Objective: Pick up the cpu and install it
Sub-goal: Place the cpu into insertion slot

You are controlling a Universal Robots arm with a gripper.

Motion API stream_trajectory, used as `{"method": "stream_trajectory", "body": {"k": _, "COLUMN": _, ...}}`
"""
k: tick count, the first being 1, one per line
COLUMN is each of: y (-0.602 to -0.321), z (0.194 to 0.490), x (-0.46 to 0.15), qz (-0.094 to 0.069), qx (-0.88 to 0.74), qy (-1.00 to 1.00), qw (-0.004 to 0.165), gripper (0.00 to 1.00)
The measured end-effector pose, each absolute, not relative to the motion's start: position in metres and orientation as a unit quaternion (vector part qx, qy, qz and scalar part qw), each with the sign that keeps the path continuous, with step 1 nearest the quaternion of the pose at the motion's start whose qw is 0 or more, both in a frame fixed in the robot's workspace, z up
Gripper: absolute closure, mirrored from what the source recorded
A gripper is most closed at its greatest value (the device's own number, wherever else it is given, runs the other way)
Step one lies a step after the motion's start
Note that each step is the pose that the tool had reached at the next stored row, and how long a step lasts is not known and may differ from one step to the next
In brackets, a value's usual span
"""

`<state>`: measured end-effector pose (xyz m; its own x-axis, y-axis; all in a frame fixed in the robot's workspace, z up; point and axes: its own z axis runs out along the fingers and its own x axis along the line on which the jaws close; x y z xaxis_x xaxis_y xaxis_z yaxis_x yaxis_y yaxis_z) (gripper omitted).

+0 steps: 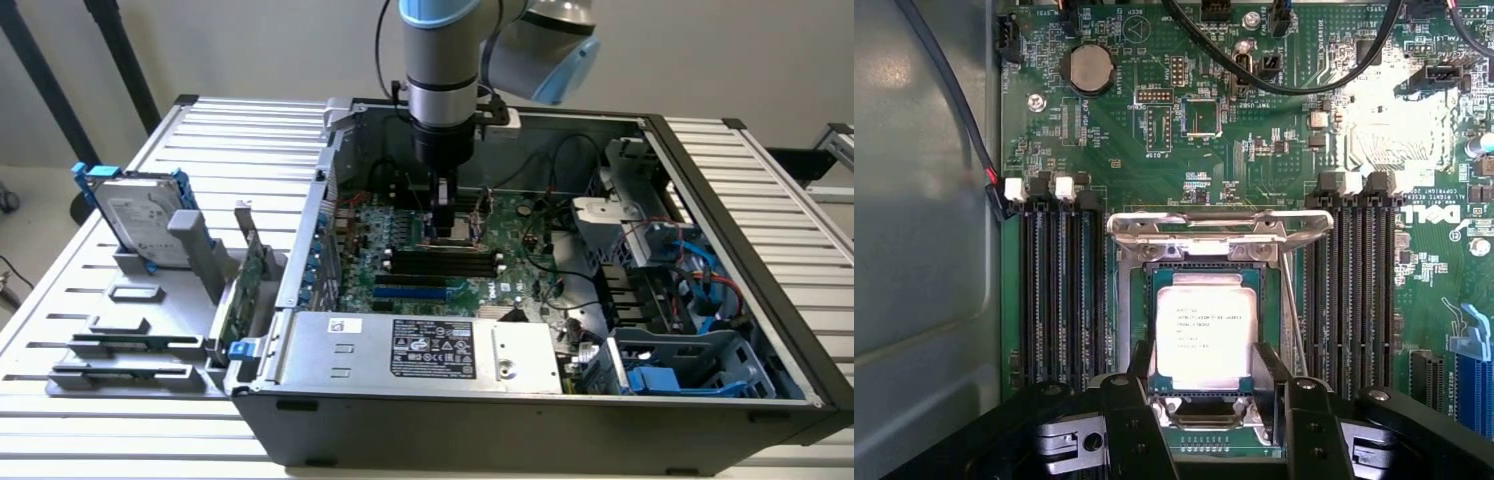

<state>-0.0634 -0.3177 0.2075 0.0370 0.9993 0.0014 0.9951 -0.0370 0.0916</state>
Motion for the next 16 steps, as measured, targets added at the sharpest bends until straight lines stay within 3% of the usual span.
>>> {"method": "stream_trajectory", "body": {"k": 16, "y": -0.3177, "z": 0.204, "x": -0.0634, "qz": 0.042, "qx": 0.72, "qy": 0.693, "qw": 0.023, "gripper": 0.49}}
